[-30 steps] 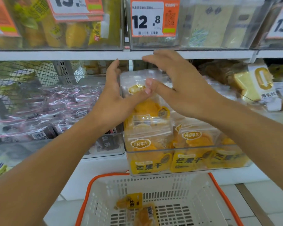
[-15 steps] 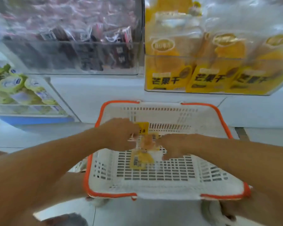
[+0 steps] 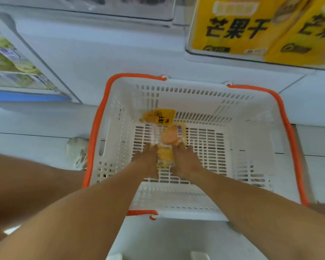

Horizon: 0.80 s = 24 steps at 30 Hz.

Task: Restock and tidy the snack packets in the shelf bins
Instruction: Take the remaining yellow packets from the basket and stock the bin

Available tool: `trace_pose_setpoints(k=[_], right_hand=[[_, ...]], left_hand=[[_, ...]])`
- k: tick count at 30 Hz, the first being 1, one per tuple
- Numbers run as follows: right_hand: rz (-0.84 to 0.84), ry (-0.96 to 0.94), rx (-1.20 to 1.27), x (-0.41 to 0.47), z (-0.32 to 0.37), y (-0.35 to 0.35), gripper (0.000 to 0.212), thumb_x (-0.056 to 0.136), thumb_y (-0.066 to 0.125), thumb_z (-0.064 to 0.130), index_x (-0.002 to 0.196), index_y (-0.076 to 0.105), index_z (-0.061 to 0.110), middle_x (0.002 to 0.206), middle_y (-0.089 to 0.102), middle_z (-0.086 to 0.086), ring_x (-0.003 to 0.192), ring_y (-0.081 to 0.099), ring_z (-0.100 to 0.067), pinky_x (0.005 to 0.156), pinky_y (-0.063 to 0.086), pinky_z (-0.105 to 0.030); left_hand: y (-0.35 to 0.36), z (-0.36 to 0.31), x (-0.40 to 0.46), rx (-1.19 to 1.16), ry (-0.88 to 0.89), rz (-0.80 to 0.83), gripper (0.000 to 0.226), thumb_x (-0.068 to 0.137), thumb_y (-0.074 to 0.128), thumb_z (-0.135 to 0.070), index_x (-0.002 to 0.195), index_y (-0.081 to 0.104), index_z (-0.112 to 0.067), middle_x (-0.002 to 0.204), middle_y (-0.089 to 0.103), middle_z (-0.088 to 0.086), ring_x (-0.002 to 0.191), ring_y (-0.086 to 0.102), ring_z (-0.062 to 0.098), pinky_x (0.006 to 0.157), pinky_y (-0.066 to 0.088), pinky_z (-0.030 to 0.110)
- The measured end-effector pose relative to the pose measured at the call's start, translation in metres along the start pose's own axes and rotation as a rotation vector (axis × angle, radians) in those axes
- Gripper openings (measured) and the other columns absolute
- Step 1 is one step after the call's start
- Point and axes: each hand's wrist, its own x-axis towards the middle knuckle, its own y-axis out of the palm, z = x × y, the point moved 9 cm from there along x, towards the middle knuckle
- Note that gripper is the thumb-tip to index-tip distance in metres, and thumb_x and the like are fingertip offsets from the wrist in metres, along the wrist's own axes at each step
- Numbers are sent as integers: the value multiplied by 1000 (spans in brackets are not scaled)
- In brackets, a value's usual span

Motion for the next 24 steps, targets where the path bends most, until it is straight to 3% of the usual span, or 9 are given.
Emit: trace_pose_setpoints(k=[3, 6, 9, 11, 14, 17, 20, 22, 24], right_hand=[[-6, -132, 302, 7, 4, -27, 33, 98, 55, 34, 123, 66, 15, 127, 63, -10, 113, 59, -33, 93, 51, -41], [-42, -150, 679, 18, -3, -62, 16, 94, 66, 23, 103, 78, 18, 109, 73, 0, 104, 66, -19, 96, 52, -38], [-220, 3, 910, 30, -30, -93, 20, 91, 71, 31, 108, 75, 22, 109, 69, 9, 102, 63, -9, 91, 52, -30], [-159, -9, 855, 42, -35, -87, 35, 86, 72, 47, 113, 71, 25, 111, 65, 13, 101, 60, -7, 88, 50, -29], [161, -9, 815, 53, -33, -40, 64, 83, 73, 55, 135, 56, 22, 133, 53, -4, 114, 56, -23, 91, 45, -40], [21, -69, 66, 56, -35, -28, 97, 80, 77, 50, 156, 25, 20, 157, 31, -6, 142, 32, -32, 112, 36, -49], [-53, -49, -81, 42, -22, -27, 67, 88, 68, 35, 143, 39, 13, 138, 43, -13, 123, 50, -35, 94, 48, -46], [-48, -8, -2, 38, -22, -27, 33, 94, 58, 23, 123, 54, 10, 122, 56, -14, 102, 61, -32, 76, 52, -40], [35, 111, 452, 37, -36, -31, 17, 96, 55, 18, 110, 61, 10, 112, 66, -15, 90, 66, -30, 70, 55, -38]], left_hand=[[-16, -4, -4, 58, 27, -162, 88, 78, 78, -44, 150, 29, -31, 155, 20, 6, 139, 29, 37, 109, 39, 47], [-51, -8, -7, -59, -1, -399, 31, 93, 59, -44, 112, 68, -21, 127, 50, 4, 116, 49, 29, 89, 49, 40], [-60, 5, 1, -193, -98, -313, 32, 94, 58, -44, 82, 62, -15, 80, 61, 2, 77, 59, 22, 62, 45, 31], [-59, 25, 3, -375, -183, -299, 38, 94, 59, -44, 76, 60, -11, 67, 56, 2, 62, 56, 20, 55, 41, 28], [-50, 48, -4, -646, -292, -263, 42, 96, 58, -44, 79, 60, -5, 67, 57, 7, 60, 55, 22, 57, 45, 31], [-48, 54, -10, -784, -314, -246, 31, 96, 61, -35, 101, 61, -4, 82, 63, 11, 74, 60, 25, 66, 50, 33], [-52, 54, -14, -736, -310, -261, 41, 94, 60, -16, 135, 53, -12, 125, 61, 9, 107, 60, 29, 80, 51, 33], [-50, 57, -15, -722, -334, -255, 41, 93, 53, -6, 133, 52, -11, 121, 58, 10, 106, 61, 31, 77, 51, 35], [-45, 57, -19, -767, -358, -240, 29, 95, 51, -8, 123, 55, -7, 111, 60, 14, 101, 63, 32, 73, 50, 36]])
